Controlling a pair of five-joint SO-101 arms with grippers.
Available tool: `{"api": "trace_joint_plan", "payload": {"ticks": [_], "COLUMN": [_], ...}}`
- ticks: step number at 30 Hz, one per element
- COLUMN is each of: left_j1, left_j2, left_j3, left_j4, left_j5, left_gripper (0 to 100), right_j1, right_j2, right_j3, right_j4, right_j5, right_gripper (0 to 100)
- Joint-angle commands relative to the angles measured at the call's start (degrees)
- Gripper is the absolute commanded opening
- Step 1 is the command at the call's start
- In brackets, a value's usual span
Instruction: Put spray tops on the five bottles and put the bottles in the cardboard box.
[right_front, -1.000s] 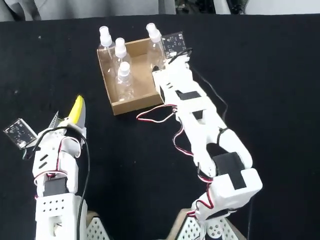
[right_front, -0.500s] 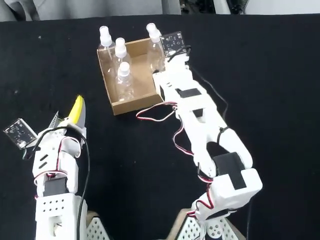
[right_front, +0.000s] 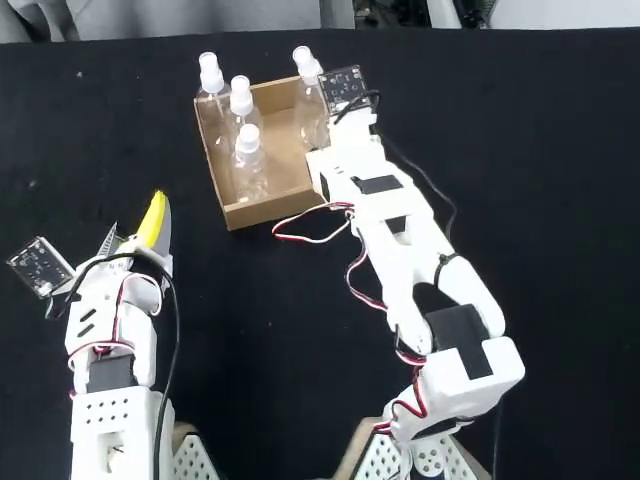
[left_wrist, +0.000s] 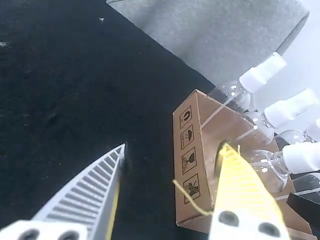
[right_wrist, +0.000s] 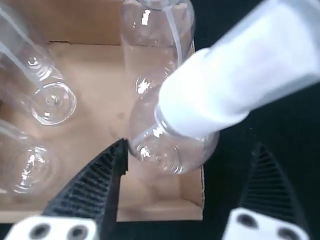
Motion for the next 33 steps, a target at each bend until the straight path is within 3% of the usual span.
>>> {"api": "trace_joint_plan", "payload": {"ticks": [1, 18, 33], "left_j1": [-0.31, -0.31, -0.31], "left_j2": [-0.62, -0.62, -0.70], "left_j3": [1.45, 1.45, 1.45], "left_j4": [-0.53, -0.53, -0.53], "left_j5": [-0.09, -0.09, -0.09], "left_gripper": [27, 27, 27], "right_j1": [-2.20, -3.16, -2.99], "right_j2": [-3.47, -7.60, -20.09], "right_j3": [-4.53, -4.79, -4.70], "right_j4": [2.81, 10.46, 25.85], "right_j5": [-0.26, -0.35, -0.44], "right_gripper": [32.2, 32.2, 32.2]}}
